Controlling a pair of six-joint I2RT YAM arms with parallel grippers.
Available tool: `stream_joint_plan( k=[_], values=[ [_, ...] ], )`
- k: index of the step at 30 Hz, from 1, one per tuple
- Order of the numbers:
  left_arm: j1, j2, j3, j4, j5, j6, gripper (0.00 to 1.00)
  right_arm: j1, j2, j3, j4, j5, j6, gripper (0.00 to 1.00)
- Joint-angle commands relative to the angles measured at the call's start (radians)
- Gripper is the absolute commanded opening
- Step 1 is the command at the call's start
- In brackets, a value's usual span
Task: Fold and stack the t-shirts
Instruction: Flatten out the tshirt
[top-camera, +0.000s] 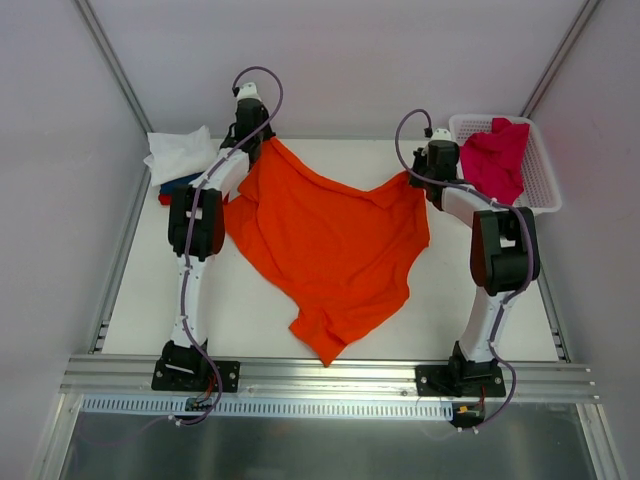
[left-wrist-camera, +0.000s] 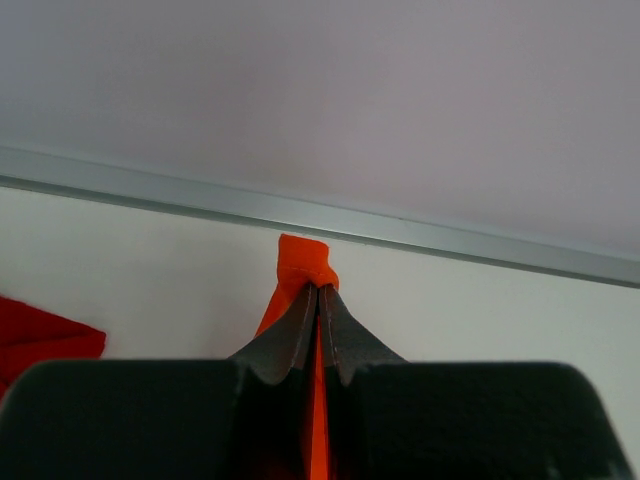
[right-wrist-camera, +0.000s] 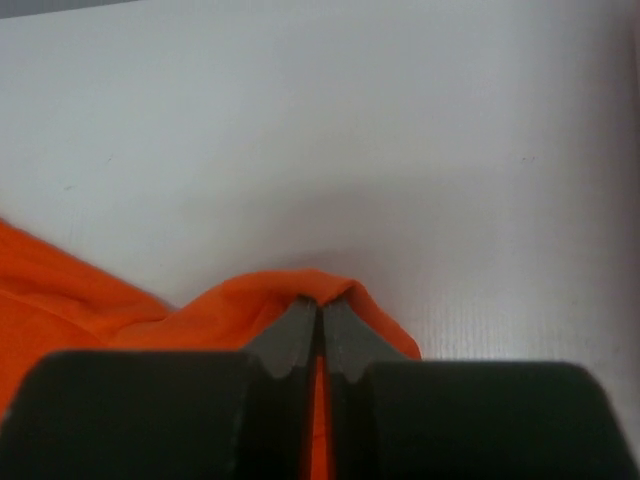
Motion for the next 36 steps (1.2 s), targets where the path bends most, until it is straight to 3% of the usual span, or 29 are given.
stream_joint_plan(
  k=[1,2,3,4,6,7,9,14,23,28,36],
  values=[
    [0.009,0.024,0.065,0.02,0.01,0.027,0.01,-0.018,0.049,0.079,0.072,-0.013,-0.021,0.09],
    [0.011,0.027,0.068,0.02,0.007,0.028,0.26,-0.021,0.06,0.087,0.072,-0.013,-0.021,0.21],
    [0.011,0.029,0.069,0.02,0.007,0.03,0.43,-0.021,0.068,0.093,0.072,-0.013,-0.022,0.33],
    [0.009,0.03,0.068,0.02,0.005,0.034,0.58,-0.02,0.076,0.096,0.072,-0.013,-0.024,0.55],
    [0.011,0.024,0.06,0.02,-0.001,0.034,0.85,-0.021,0.074,0.092,0.072,-0.012,-0.024,0.68],
    [0.009,0.018,0.055,0.02,-0.001,0.04,0.9,-0.021,0.063,0.075,0.079,-0.009,-0.022,0.76],
    [0.011,-0.007,0.034,0.021,-0.007,0.045,0.99,-0.021,0.047,0.058,0.095,-0.013,-0.016,0.78],
    [0.009,-0.103,-0.079,0.026,-0.021,0.051,0.99,-0.018,-0.045,-0.002,0.086,-0.061,-0.003,0.77],
    [-0.046,-0.448,-0.417,0.014,-0.125,0.047,0.97,0.026,-0.312,-0.126,-0.002,-0.095,0.031,0.76],
    [-0.106,-0.637,-0.602,-0.057,-0.247,0.005,0.92,0.052,-0.437,-0.203,-0.049,-0.101,0.045,0.75],
    [-0.109,-0.787,-0.842,-0.189,-0.367,-0.113,0.89,0.08,-0.669,-0.284,-0.146,-0.127,0.065,0.74]
  ],
)
